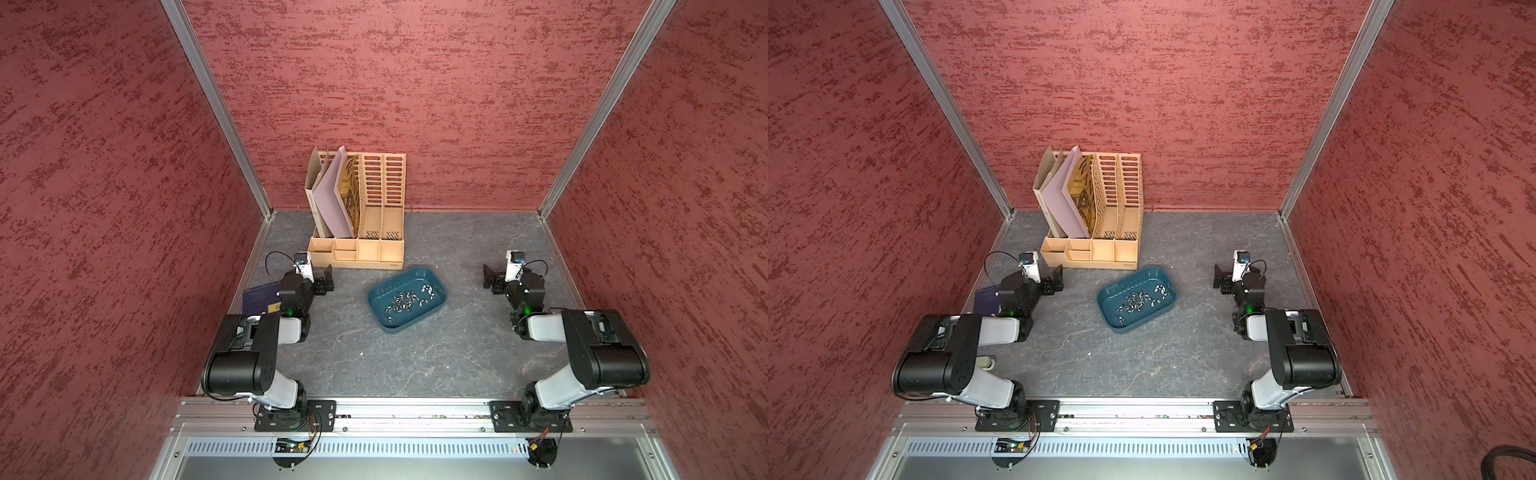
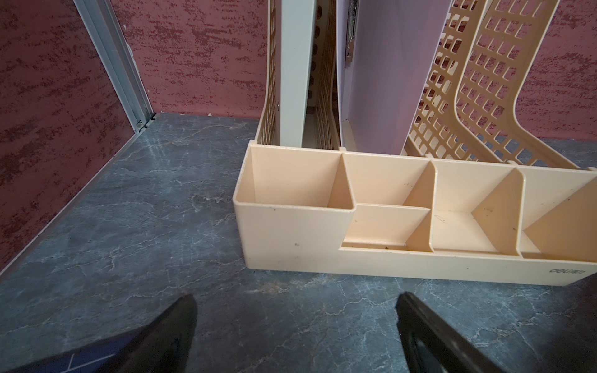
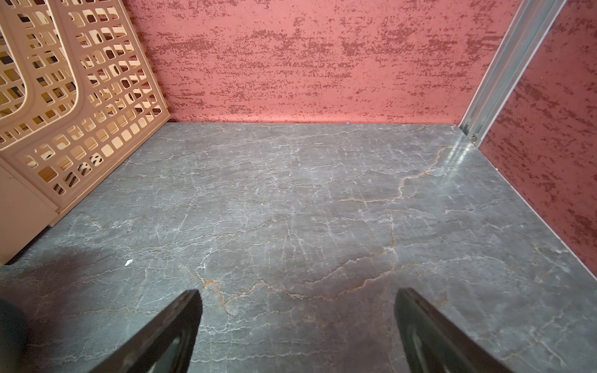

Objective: Take out the wing nut from the storage box
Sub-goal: Adjust the storage box at the center of the board.

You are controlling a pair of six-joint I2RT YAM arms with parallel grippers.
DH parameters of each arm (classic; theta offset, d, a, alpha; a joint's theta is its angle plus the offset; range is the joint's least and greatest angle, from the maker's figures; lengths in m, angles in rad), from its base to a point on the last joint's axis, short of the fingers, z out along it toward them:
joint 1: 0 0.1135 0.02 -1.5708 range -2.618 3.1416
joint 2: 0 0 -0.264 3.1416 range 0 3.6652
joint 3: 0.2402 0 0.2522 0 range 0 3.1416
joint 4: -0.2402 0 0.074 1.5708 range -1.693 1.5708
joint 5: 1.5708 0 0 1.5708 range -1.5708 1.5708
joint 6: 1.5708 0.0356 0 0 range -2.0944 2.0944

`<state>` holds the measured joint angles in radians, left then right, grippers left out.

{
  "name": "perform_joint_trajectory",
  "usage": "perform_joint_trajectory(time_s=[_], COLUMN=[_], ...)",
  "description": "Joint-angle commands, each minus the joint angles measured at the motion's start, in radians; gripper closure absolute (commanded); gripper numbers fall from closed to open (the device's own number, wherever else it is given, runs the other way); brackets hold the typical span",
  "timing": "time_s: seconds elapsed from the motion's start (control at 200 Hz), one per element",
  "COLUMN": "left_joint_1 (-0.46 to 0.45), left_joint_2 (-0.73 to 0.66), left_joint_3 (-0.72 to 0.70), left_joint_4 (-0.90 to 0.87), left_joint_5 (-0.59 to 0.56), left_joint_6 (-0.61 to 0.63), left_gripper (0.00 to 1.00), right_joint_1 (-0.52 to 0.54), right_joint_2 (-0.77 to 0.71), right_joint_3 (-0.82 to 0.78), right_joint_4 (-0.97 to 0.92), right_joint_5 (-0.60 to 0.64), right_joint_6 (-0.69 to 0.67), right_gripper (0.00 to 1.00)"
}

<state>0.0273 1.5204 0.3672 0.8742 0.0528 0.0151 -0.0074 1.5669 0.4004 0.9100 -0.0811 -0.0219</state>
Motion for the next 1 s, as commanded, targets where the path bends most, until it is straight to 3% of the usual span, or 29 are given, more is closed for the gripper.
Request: perform_joint_trajectory(time_s=[0.0,0.16,0.281,0.456,0.636,0.997], left_joint_1=[-0.017,-0.107,-0.155,-0.198,-0.263,-0.437], left_joint_2=[-0.025,-0.108,-0.176,-0.276,-0.284,-0.172], left_joint_3=[0.037,0.129,0.201,0.308,0.500,0.652], left_joint_4=[-0.059,-0.293,-0.489,-0.724,-1.092,-1.412], left_joint_5=[-0.027,-0.200,-0.257,-0.274,-0.271,-0.140], left_joint_6=[0.014,0.046,0.006,-0.055,-0.080,-0.135], left_gripper=[0.00,0.00,0.00,0.00,0.00,0.00], right_joint_1=[0.007,0.027,0.088,0.171,0.273,0.457], right_joint_2=[-0.032,-0.101,-0.144,-0.193,-0.235,-0.205], right_joint_3=[-0.002,0.015,0.059,0.182,0.313,0.461], right_joint_4=[-0.024,-0.106,-0.213,-0.456,-0.733,-1.195], right_joint_5=[0.038,0.107,0.196,0.278,0.316,0.325], right_joint_6=[0.008,0.003,-0.040,-0.075,-0.037,0.210], right_gripper=[0.01,0.01,0.01,0.02,0.01,0.02])
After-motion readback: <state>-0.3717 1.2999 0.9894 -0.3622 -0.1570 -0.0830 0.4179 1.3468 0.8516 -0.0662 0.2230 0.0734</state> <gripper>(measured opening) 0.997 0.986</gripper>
